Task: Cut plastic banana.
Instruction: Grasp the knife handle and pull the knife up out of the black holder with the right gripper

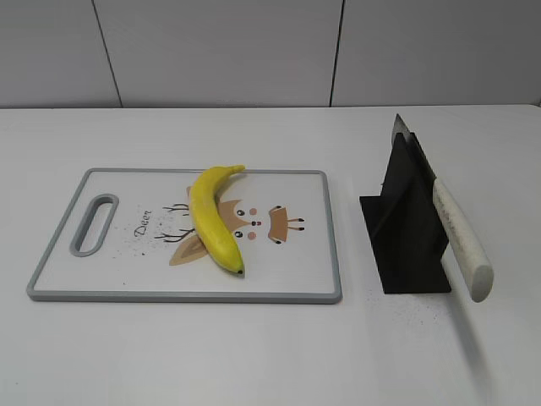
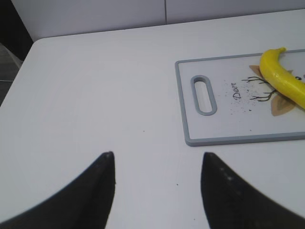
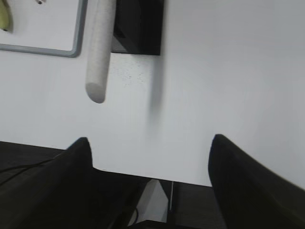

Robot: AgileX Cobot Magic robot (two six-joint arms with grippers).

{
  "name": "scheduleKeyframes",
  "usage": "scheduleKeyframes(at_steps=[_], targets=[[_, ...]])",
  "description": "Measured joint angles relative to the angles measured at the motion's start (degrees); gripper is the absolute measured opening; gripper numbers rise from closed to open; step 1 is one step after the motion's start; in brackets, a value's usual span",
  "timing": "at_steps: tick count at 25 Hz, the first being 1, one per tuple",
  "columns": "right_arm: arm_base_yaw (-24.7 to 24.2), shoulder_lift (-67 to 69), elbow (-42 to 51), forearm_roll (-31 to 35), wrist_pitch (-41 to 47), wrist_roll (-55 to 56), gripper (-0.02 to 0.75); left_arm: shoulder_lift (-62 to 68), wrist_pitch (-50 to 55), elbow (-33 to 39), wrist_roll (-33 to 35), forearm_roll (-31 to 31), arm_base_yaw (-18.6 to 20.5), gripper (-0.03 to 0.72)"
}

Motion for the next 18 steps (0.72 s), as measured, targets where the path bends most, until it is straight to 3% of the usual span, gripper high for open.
scheduleKeyframes(at_steps=[8,18], targets=[[1.23,11.61,-7.56,5.42,0.49,0.34,0.592,0.00,0.00,0.00,0.00,0.00,0.00,0.547],[14.28,28.63,-13.40,-1.10,0.38,7.16,0.592,0.00,0.00,0.00,0.00,0.00,0.00,0.547]])
